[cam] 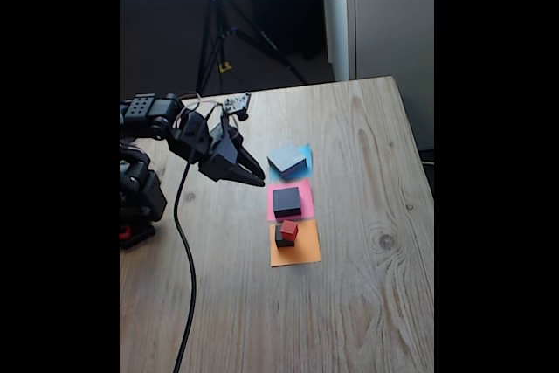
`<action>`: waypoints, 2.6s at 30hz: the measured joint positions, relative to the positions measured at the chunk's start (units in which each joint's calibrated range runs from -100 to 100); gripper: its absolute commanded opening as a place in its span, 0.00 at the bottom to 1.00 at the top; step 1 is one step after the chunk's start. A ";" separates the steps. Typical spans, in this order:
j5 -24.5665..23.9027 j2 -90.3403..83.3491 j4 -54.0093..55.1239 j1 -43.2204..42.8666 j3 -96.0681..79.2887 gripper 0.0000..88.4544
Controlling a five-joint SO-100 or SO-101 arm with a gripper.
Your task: Tower of hanoi
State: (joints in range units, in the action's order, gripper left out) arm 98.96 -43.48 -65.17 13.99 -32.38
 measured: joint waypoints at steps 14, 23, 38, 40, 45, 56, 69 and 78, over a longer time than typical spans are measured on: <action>0.35 -8.64 -30.10 -5.16 18.34 0.11; 0.35 -13.60 -19.22 -5.27 4.09 0.28; -2.08 -16.33 13.05 -4.85 -25.03 0.49; -3.13 -16.33 21.14 -4.85 -31.03 0.47; -3.30 -16.33 43.39 -4.85 -46.15 0.45; -1.22 -11.20 77.34 -4.85 -64.75 0.48; -1.22 -0.34 88.07 -1.96 -65.88 0.50; -2.60 8.12 95.84 -2.07 -64.93 0.49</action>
State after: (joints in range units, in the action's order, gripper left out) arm 96.35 -35.36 30.66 11.93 -97.31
